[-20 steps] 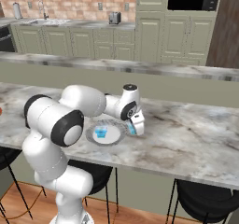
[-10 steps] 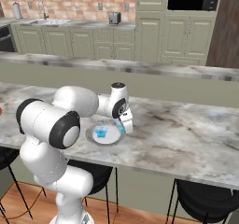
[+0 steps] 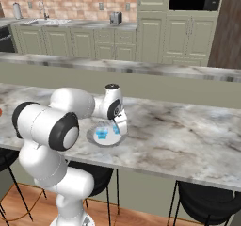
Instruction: Place two yogurt containers on each plate.
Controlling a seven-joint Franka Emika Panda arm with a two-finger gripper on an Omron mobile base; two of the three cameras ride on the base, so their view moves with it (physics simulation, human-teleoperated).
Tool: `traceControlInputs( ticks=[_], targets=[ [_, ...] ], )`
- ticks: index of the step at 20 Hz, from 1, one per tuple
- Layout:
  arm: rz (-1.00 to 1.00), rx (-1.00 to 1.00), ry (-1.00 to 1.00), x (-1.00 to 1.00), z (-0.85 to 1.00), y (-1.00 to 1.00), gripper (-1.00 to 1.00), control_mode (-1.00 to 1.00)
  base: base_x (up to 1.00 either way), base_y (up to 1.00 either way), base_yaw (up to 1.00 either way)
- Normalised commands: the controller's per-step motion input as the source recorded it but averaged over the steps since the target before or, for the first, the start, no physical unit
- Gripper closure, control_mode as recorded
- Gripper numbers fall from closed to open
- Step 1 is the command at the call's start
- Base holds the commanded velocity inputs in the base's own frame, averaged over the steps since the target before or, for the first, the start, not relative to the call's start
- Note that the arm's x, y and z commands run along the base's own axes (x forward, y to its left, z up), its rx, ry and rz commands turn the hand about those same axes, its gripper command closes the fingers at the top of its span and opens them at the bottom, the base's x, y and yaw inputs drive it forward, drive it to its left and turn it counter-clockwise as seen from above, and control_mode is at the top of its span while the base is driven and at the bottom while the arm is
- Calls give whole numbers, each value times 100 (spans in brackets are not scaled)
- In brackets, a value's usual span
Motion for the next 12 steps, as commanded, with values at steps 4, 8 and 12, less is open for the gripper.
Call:
traceControlInputs(
  ticks=[4,8,12],
  targets=[
    [5,2,0,0,-12,15,100,-100,0,0,0],
    [4,1,0,0,-11,12,100,-100,0,0,0],
    [2,1,0,0,-11,2,100,-100,0,0,0]
  ],
)
